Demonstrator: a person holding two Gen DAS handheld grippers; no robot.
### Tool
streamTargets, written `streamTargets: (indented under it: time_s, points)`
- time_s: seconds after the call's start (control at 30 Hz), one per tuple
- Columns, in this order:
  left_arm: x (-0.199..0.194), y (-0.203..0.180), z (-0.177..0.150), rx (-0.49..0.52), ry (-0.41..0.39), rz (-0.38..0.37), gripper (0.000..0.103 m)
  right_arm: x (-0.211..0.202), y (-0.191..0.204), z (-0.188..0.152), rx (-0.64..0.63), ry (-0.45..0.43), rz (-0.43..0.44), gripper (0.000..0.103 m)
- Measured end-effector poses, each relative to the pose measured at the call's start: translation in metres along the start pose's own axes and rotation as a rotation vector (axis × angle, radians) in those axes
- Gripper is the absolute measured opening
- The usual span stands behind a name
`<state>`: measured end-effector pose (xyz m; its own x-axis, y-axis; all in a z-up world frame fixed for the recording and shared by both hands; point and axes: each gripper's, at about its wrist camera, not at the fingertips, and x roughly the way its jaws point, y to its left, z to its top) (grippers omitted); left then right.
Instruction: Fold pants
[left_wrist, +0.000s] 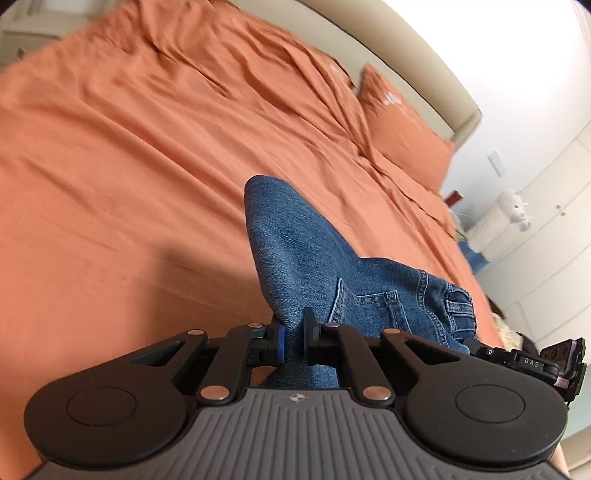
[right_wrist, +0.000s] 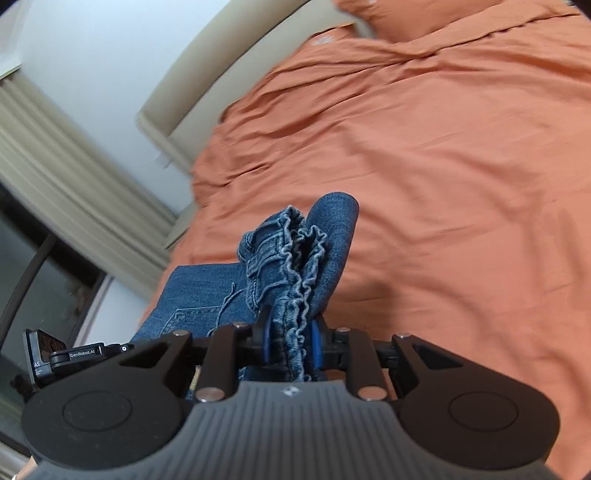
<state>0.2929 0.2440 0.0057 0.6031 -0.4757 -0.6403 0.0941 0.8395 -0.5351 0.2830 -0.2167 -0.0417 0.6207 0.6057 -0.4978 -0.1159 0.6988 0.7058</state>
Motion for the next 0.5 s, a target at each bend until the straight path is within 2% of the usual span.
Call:
streamTargets:
  time_s: [0.2, 0.33, 0.5]
  points:
    - [-0.045, 0.051, 0.012, -0.019, -0.033, 0.117, 0.008, 0.067, 0.054, -0.032, -0.009, 0.055, 0.087, 0.017]
    - [-0.037, 0.085, 0.019, -0.048, -0.035, 0.151, 0.009, 0.113, 0.069, -0.049, 0.015, 0.074, 0.102, 0.017]
    - [-0.018, 0.133, 0.013, -0.106, -0.022, 0.14, 0.009, 0.155, 0.066, -0.059, 0.013, 0.096, 0.084, 0.017]
